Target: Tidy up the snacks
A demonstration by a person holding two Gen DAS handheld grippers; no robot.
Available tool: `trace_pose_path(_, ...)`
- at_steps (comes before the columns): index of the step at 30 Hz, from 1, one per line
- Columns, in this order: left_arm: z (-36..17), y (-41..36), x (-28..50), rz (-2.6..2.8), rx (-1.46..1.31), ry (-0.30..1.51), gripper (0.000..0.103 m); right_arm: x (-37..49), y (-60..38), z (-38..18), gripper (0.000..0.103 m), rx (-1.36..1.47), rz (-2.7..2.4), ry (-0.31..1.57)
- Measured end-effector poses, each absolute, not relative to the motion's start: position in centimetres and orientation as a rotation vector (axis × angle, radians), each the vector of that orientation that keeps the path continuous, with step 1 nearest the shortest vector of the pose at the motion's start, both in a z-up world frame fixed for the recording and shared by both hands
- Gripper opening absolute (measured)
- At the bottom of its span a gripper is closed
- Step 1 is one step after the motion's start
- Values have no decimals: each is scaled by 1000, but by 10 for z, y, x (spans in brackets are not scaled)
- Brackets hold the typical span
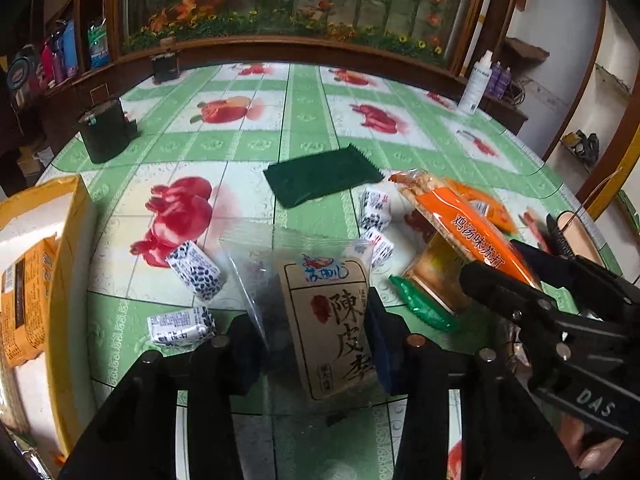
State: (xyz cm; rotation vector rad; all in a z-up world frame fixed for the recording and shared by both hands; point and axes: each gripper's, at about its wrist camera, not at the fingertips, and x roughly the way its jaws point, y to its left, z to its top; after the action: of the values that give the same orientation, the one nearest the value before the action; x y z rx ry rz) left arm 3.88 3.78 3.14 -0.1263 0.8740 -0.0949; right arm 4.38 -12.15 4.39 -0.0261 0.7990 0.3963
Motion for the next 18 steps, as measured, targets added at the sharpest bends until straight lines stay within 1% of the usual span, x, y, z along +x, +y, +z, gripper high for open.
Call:
trace_pose_path(9,65,50,25,-115,-164,768,43,40,-128,60,63,62,367,755)
trace_pose_path(13,89,69,14,-94,-184,696,43,32,-110,72,63,72,357,728)
trace_pose_path(18,105,102,2,-23,-188,657,43,22,-74,82,63,97,399,708)
